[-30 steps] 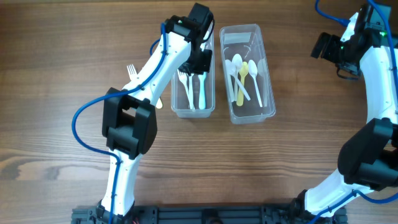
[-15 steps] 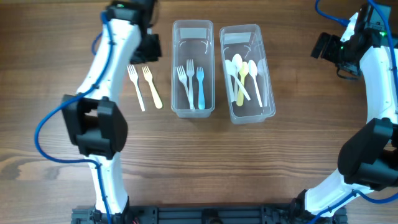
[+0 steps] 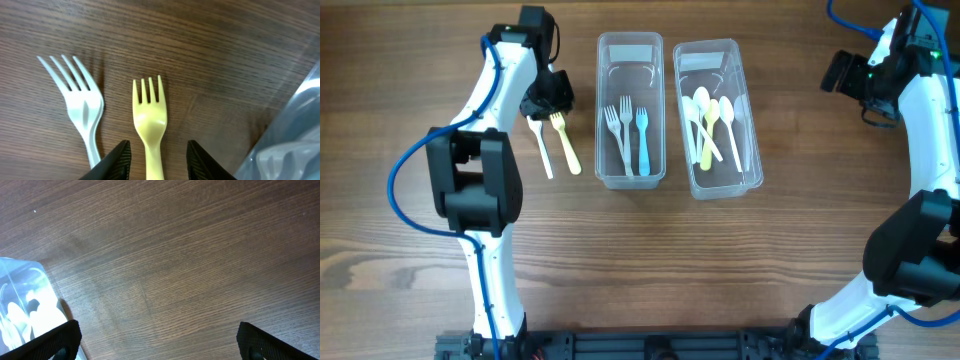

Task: Pack container
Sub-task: 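Reach the left gripper to the yellow fork and grasp it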

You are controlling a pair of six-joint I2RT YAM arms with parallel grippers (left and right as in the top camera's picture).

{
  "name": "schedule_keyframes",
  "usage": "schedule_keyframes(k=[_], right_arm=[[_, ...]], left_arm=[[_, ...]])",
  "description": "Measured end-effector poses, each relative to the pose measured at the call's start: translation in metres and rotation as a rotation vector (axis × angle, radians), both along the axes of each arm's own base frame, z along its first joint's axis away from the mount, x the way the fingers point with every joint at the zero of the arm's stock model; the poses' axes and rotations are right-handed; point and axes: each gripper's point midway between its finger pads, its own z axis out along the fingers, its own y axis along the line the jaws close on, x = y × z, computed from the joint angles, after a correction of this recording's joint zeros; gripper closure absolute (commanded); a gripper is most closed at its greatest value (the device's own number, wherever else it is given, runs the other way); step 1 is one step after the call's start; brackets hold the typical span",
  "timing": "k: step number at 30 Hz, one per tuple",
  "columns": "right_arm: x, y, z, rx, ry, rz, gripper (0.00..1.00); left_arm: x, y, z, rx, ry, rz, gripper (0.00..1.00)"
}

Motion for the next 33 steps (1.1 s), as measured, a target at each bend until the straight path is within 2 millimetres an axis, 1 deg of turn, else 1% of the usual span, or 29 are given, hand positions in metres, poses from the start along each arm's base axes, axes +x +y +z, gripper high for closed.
schedule_keyframes(k=[7, 9, 13, 15, 17, 18, 20, 26, 27, 29, 31, 33], right_arm=[[0.0, 0.0, 0.0, 0.0, 0.0, 0.0, 0.0], [0.0, 0.0, 0.0, 0.0, 0.0, 0.0, 0.0], [0.0, 0.0, 0.0, 0.0, 0.0, 0.0, 0.0], [0.0, 0.0, 0.0, 0.0, -0.001, 0.0, 0.0], [0.0, 0.0, 0.0, 0.0, -0.001, 0.0, 0.0], [0.0, 0.0, 0.0, 0.0, -0.001, 0.0, 0.0], [0.0, 0.0, 0.0, 0.0, -0.001, 0.0, 0.0], [0.0, 0.0, 0.0, 0.0, -0.001, 0.0, 0.0], [0.0, 0.0, 0.0, 0.0, -0.001, 0.0, 0.0], [0.0, 0.0, 0.0, 0.0, -0.001, 0.0, 0.0], [0.0, 0.0, 0.0, 0.0, -0.001, 0.0, 0.0], [0.0, 0.0, 0.0, -0.001, -0.001, 0.0, 0.0]], left_arm=[[-0.003, -0.009, -0.006, -0.028, 0.026, 0.112, 0.61], [-0.009, -0.019, -0.014, -0.026, 0.052, 0.109, 0.61], [-0.032, -0.037, -0.029, -0.02, 0.122, 0.115, 0.61], [-0.037, -0.041, -0.031, -0.029, 0.141, 0.119, 0.61], [-0.038, -0.041, -0.032, -0.033, 0.146, 0.123, 0.63], [-0.039, -0.039, -0.033, -0.028, 0.147, 0.126, 0.67], [-0.044, -0.038, -0.036, -0.018, 0.165, 0.128, 0.69], [-0.047, -0.036, -0.034, -0.011, 0.173, 0.127, 0.64], [-0.047, -0.036, -0.031, -0.009, 0.168, 0.127, 0.6], [-0.048, -0.031, -0.009, 0.011, 0.133, 0.126, 0.53], [-0.052, -0.024, 0.01, 0.04, 0.115, 0.128, 0.52], [-0.057, -0.017, 0.033, 0.068, 0.089, 0.133, 0.49]])
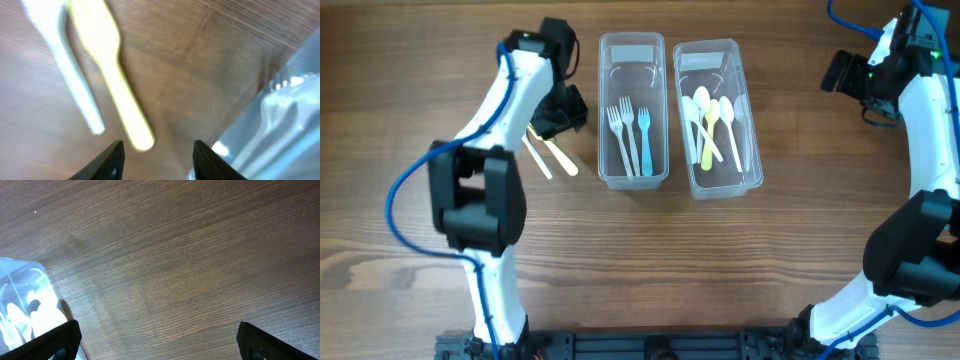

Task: Pack container
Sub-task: 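Reach the left gripper to the yellow fork and grasp it, then carry the yellow fork into the left container and release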

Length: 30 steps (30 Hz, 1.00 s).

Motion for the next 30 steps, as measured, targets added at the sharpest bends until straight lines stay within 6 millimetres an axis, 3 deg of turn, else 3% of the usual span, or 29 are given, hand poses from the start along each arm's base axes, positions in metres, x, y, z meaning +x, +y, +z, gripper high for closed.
schedule_keyframes(k=[3, 5, 10, 16, 20, 26, 28, 30], right_arm=[[0.0, 0.0, 0.0, 0.001, 0.0, 0.0, 0.0], [0.0, 0.0, 0.0, 0.0, 0.0, 0.0, 0.0], [0.0, 0.0, 0.0, 0.0, 0.0, 0.0, 0.0], [0.0, 0.0, 0.0, 0.0, 0.0, 0.0, 0.0], [0.0, 0.0, 0.0, 0.0, 0.0, 0.0, 0.0], [0.0, 0.0, 0.0, 0.0, 0.0, 0.0, 0.0], [0.0, 0.0, 0.0, 0.0, 0.0, 0.0, 0.0], [0.0, 0.0, 0.0, 0.0, -0.001, 0.0, 0.0]], left_arm=[[-0.002, 0.005, 0.006, 0.022, -0.018, 0.01, 0.48], [-0.011, 0.008, -0.013, 0.034, 0.013, 0.017, 0.48], [-0.019, 0.018, -0.039, 0.043, 0.032, 0.066, 0.49], [-0.003, 0.045, -0.044, 0.035, -0.025, 0.166, 0.52], [0.015, 0.047, -0.05, 0.02, -0.102, 0.184, 0.55], [0.005, 0.046, -0.069, 0.018, -0.089, 0.206, 0.56], [0.003, 0.046, -0.071, 0.019, -0.087, 0.214, 0.67], [0.002, 0.047, -0.071, 0.021, -0.093, 0.218, 0.86]])
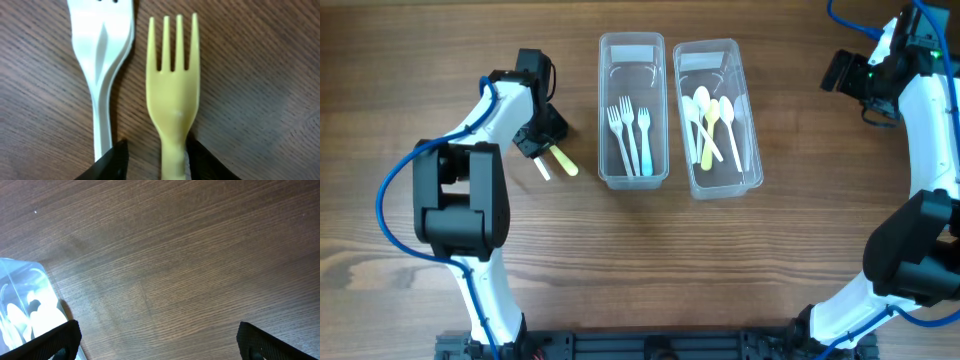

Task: Pack container
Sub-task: 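Carry the yellow fork into the left container and release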

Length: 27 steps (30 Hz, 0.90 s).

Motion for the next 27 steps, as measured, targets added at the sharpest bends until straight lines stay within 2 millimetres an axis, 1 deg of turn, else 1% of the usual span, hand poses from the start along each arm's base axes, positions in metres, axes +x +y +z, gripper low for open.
schedule_keyframes(k=[2, 3, 5, 7, 8, 9, 11, 12, 14, 15, 16, 17, 19, 20, 21, 22, 23, 24, 25, 27], right_arm=[[0.0, 0.0, 0.0, 0.0, 0.0, 0.0, 0.01], [0.0, 0.0, 0.0, 0.0, 0.0, 0.0, 0.0], [0.0, 0.0, 0.0, 0.0, 0.0, 0.0, 0.0], [0.0, 0.0, 0.0, -0.001, 0.0, 0.0, 0.0], [0.0, 0.0, 0.0, 0.0, 0.0, 0.0, 0.0], [0.0, 0.0, 0.0, 0.0, 0.0, 0.0, 0.0], [0.0, 0.0, 0.0, -0.001, -0.001, 0.0, 0.0], [0.0, 0.0, 0.0, -0.001, -0.001, 0.0, 0.0], [0.0, 0.0, 0.0, 0.0, -0.001, 0.0, 0.0], [0.0, 0.0, 0.0, -0.001, -0.001, 0.0, 0.0], [0.0, 0.0, 0.0, -0.001, -0.001, 0.0, 0.0], [0.0, 0.0, 0.0, -0.001, -0.001, 0.0, 0.0], [0.0, 0.0, 0.0, 0.0, -0.001, 0.0, 0.01], [0.0, 0.0, 0.0, 0.0, -0.001, 0.0, 0.0], [0.0, 0.0, 0.0, 0.0, -0.001, 0.0, 0.0], [0.0, 0.0, 0.0, -0.001, -0.001, 0.0, 0.0], [0.0, 0.0, 0.0, 0.0, -0.001, 0.0, 0.01], [0.0, 0.0, 0.0, 0.0, -0.001, 0.0, 0.0], [0.0, 0.0, 0.0, 0.0, -0.001, 0.0, 0.0], [0.0, 0.0, 0.0, -0.001, -0.001, 0.0, 0.0]], left_arm=[[0.001, 0.0, 0.0, -0.001, -0.008, -0.015, 0.94], [0.002, -0.001, 0.0, -0.003, -0.009, -0.043, 0.96], [0.002, -0.004, 0.001, -0.017, -0.008, -0.068, 0.96], [-0.003, -0.007, 0.005, -0.03, 0.02, -0.124, 0.96], [-0.005, -0.009, 0.008, -0.033, 0.033, -0.15, 0.96], [-0.003, -0.012, 0.016, -0.037, 0.033, -0.187, 0.96], [0.008, -0.019, 0.036, -0.039, 0.002, -0.242, 0.96], [0.018, -0.024, 0.053, -0.039, -0.033, -0.272, 0.96], [0.041, -0.038, 0.098, -0.035, -0.16, -0.345, 0.96], [0.056, -0.052, 0.14, -0.026, -0.279, -0.419, 0.96], [0.062, -0.068, 0.178, -0.017, -0.382, -0.485, 0.96], [0.064, -0.086, 0.221, 0.01, -0.503, -0.569, 0.96], [0.054, -0.114, 0.268, 0.049, -0.626, -0.685, 0.96], [0.043, -0.137, 0.288, 0.07, -0.678, -0.777, 0.96], [0.038, -0.148, 0.291, 0.074, -0.685, -0.823, 0.96], [0.033, -0.16, 0.286, 0.088, -0.674, -0.886, 0.96], [0.032, -0.171, 0.274, 0.099, -0.649, -0.942, 0.96], [0.033, -0.18, 0.255, 0.11, -0.606, -0.992, 0.96], [0.035, -0.189, 0.226, 0.118, -0.538, -1.04, 0.96], [0.037, -0.196, 0.169, 0.117, -0.409, -1.083, 0.93]])
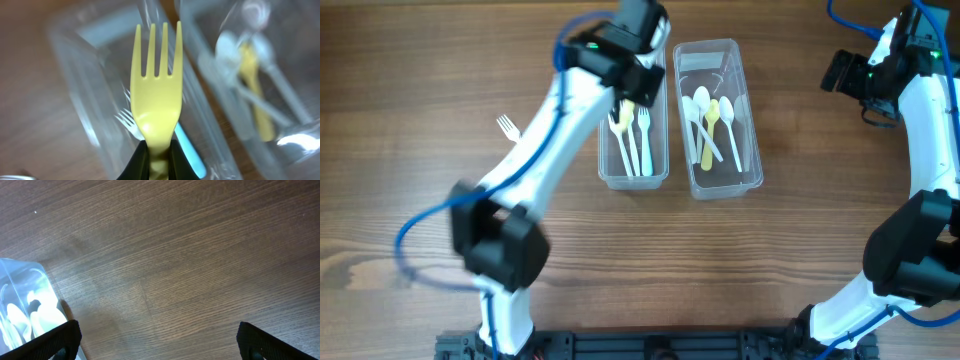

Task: Pack container
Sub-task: 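Carry the yellow fork into the left container and release, then return the left gripper to the last white fork and grasp it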

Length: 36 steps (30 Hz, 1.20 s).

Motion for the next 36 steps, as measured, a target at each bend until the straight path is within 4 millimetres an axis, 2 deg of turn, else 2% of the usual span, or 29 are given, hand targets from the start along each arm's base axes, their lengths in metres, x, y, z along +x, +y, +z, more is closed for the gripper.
schedule_keyframes(k=[2, 4, 7, 8, 9, 10, 14, 16, 20, 21, 22, 24, 26, 27, 29, 31, 33, 36], right_arm=[[0.0, 0.0, 0.0, 0.001, 0.0, 0.0, 0.0], [0.0, 0.0, 0.0, 0.0, 0.0, 0.0, 0.0], [0.0, 0.0, 0.0, 0.001, 0.0, 0.0, 0.0], [0.0, 0.0, 0.0, 0.0, 0.0, 0.0, 0.0], [0.0, 0.0, 0.0, 0.001, 0.0, 0.0, 0.0], [0.0, 0.0, 0.0, 0.001, 0.0, 0.0, 0.0], [0.0, 0.0, 0.0, 0.0, 0.0, 0.0, 0.0], [0.0, 0.0, 0.0, 0.001, 0.0, 0.0, 0.0], [0.0, 0.0, 0.0, 0.0, 0.0, 0.0, 0.0], [0.0, 0.0, 0.0, 0.0, 0.0, 0.0, 0.0], [0.0, 0.0, 0.0, 0.0, 0.0, 0.0, 0.0], [0.0, 0.0, 0.0, 0.0, 0.0, 0.0, 0.0], [0.0, 0.0, 0.0, 0.0, 0.0, 0.0, 0.0], [0.0, 0.0, 0.0, 0.0, 0.0, 0.0, 0.0], [0.0, 0.0, 0.0, 0.0, 0.0, 0.0, 0.0], [0.0, 0.0, 0.0, 0.0, 0.0, 0.0, 0.0], [0.0, 0.0, 0.0, 0.001, 0.0, 0.0, 0.0], [0.0, 0.0, 0.0, 0.0, 0.0, 0.0, 0.0]], left_arm=[[-0.002, 0.001, -0.047, 0.052, 0.095, 0.005, 0.91], [-0.004, 0.003, -0.074, 0.078, 0.148, 0.018, 0.82], [-0.003, 0.002, -0.079, 0.067, 0.152, 0.046, 0.81], [-0.002, 0.002, -0.078, 0.059, 0.151, 0.061, 0.78], [-0.003, 0.002, -0.079, 0.053, 0.156, 0.08, 0.66], [-0.004, 0.002, -0.079, 0.045, 0.163, 0.106, 0.62], [-0.005, 0.01, -0.076, 0.01, 0.186, 0.225, 0.64], [-0.003, 0.025, -0.059, -0.014, 0.17, 0.298, 0.62], [0.0, 0.077, 0.005, -0.045, 0.067, 0.431, 0.6], [-0.003, 0.103, 0.029, -0.052, 0.04, 0.487, 0.6], [-0.007, 0.125, 0.044, -0.053, 0.027, 0.536, 0.59], [-0.015, 0.172, 0.057, -0.046, 0.031, 0.659, 0.59], [-0.017, 0.204, 0.048, -0.042, 0.059, 0.766, 0.57], [-0.019, 0.221, 0.034, -0.034, 0.095, 0.83, 0.57], [-0.023, 0.247, -0.011, -0.03, 0.194, 0.942, 0.58], [-0.027, 0.259, -0.057, -0.044, 0.294, 1.012, 0.61], [-0.031, 0.262, -0.087, -0.059, 0.365, 1.063, 0.61], [-0.026, 0.26, -0.104, -0.098, 0.383, 1.12, 0.61]])
